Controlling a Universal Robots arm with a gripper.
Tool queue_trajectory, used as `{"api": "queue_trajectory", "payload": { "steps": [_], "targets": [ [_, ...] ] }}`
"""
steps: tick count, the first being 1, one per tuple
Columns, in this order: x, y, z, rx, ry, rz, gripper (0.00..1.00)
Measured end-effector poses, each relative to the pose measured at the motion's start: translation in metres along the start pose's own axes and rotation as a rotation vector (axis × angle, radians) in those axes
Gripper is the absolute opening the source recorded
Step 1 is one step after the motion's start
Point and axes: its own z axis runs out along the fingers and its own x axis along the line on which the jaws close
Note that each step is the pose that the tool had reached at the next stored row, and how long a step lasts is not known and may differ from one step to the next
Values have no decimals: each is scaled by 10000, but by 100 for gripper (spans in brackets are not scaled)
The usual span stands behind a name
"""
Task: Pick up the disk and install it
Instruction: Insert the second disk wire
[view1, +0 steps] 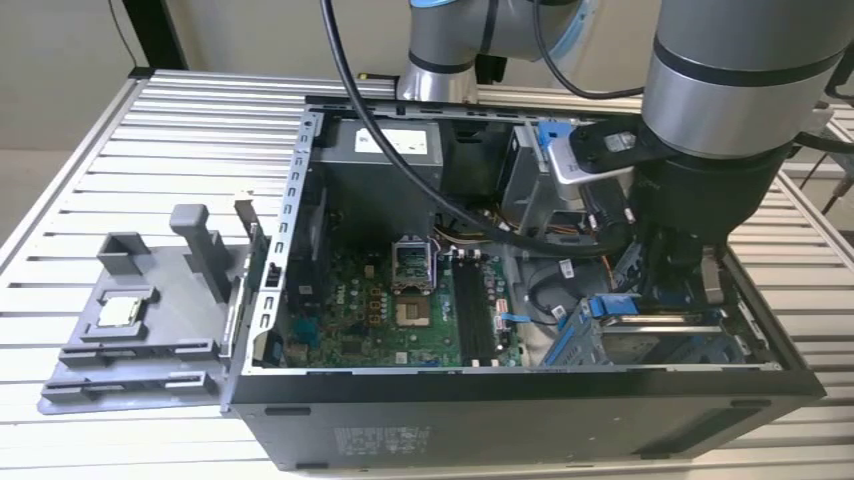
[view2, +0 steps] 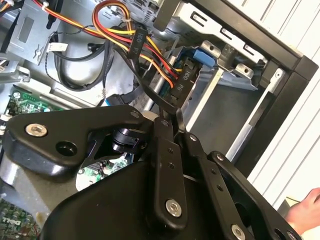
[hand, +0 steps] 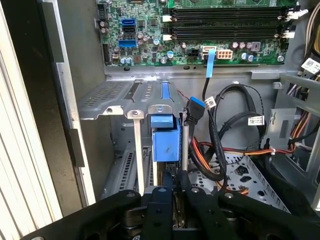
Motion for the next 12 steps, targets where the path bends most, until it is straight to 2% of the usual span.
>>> {"api": "queue_trajectory", "payload": {
  "steps": [8,12],
  "targets": [
    [0,12,42,-1,21,35,0],
    [0,14,48,0,13,38,0]
  ]
}}
